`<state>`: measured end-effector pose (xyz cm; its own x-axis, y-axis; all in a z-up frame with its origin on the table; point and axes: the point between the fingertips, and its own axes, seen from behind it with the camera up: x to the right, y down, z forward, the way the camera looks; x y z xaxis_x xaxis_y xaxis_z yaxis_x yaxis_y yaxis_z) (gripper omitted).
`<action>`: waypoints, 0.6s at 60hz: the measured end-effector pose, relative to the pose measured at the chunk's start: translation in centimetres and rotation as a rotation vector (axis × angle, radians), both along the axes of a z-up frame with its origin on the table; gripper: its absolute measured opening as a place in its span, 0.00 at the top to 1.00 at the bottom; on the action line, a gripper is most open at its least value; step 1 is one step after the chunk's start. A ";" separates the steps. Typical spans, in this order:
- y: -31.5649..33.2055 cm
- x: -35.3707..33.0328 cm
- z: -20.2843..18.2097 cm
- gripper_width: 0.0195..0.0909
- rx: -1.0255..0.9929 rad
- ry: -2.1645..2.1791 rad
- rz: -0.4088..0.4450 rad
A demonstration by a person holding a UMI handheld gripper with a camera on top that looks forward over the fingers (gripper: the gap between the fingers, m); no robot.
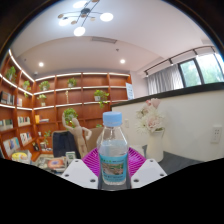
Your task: Pour water
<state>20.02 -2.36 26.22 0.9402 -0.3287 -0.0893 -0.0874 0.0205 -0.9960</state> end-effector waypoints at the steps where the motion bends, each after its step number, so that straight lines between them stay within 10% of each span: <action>1: -0.1 0.6 -0.2 0.82 -0.012 -0.021 -0.009; 36: 2.0 11.6 -18.4 0.81 -0.309 -0.028 -0.083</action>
<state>31.66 -0.40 7.81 0.9096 -0.4121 0.0524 -0.0705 -0.2774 -0.9582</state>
